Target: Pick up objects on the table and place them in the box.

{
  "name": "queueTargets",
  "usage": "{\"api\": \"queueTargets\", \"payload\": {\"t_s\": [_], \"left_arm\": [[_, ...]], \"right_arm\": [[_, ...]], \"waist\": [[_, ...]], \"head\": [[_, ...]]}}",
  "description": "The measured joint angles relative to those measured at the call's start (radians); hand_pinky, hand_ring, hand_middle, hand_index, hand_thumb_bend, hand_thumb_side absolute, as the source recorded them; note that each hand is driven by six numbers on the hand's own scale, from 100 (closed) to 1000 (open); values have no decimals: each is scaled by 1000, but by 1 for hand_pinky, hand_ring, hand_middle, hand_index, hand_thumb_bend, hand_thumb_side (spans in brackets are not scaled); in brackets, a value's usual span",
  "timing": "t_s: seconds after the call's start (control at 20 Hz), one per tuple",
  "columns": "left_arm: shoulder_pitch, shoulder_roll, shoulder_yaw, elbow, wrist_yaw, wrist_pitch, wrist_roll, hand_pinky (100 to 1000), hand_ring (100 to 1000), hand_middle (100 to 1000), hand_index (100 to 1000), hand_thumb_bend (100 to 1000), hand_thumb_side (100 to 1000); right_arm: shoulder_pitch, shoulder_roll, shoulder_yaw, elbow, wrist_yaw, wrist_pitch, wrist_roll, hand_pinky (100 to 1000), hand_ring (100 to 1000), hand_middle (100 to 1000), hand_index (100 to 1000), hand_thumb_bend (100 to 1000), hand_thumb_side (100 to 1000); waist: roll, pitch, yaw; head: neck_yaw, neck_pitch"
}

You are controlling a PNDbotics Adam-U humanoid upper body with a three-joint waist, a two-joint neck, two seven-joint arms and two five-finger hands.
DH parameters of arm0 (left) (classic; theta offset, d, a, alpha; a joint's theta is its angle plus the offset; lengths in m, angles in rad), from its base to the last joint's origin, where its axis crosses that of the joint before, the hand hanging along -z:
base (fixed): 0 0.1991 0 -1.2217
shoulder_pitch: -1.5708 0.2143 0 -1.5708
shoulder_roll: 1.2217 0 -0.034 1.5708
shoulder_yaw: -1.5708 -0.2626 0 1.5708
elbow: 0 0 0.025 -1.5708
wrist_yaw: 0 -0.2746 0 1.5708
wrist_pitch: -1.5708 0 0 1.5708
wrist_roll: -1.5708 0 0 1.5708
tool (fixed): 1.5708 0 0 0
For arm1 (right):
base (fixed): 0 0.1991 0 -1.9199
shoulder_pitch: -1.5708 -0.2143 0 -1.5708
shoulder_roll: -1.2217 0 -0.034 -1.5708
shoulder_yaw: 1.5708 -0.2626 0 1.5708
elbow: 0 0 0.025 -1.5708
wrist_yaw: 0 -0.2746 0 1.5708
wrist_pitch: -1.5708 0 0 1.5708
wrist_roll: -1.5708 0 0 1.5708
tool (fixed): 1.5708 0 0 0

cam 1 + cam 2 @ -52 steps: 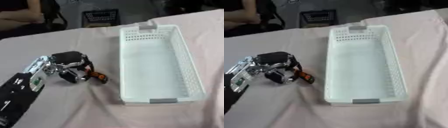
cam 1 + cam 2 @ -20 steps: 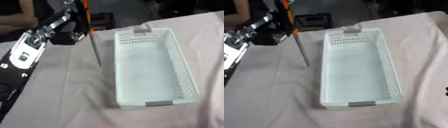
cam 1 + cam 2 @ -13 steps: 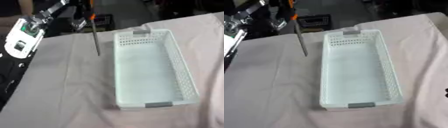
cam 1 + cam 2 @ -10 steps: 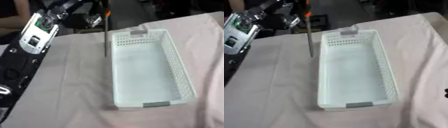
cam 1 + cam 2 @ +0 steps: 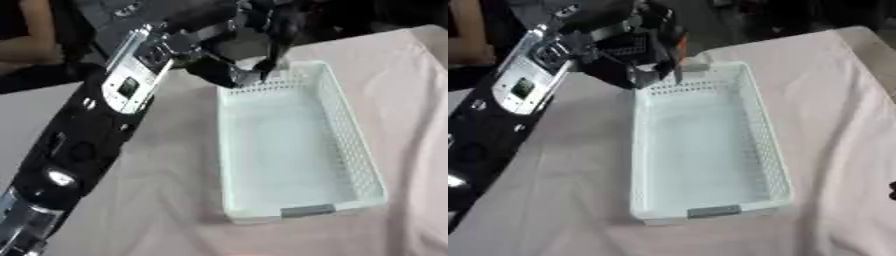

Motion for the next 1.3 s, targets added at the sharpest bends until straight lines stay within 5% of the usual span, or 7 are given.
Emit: {"api": "queueTargets", "payload": {"t_s": [0.2, 0.45, 0.8, 1.3], "left_arm": [[5, -11, -25, -39, -348, -64, 129, 871, 973, 964, 930, 837, 889], [13, -15, -51, -32, -587, -81, 303, 870, 969, 957, 926, 837, 884], [18, -16, -55, 17, -703, -81, 404, 869, 963, 950, 922, 837, 883], [30, -13, -52, 25, -717, -78, 443, 859, 932, 920, 914, 853, 778]], "right_arm": [[-2, 0, 0, 0, -6, 1, 7, 433, 549, 591, 816, 100, 761], [-2, 0, 0, 0, -6, 0, 9, 433, 549, 591, 816, 100, 761], [-2, 0, 0, 0, -6, 0, 10, 433, 549, 590, 816, 100, 761], [-2, 0, 0, 0, -6, 3, 13, 432, 547, 587, 817, 100, 762]], "waist": [[1, -1, 0], [1, -1, 1], [1, -1, 2], [1, -1, 5]], "head": [[0, 0], [0, -4], [0, -7], [0, -7]]}}
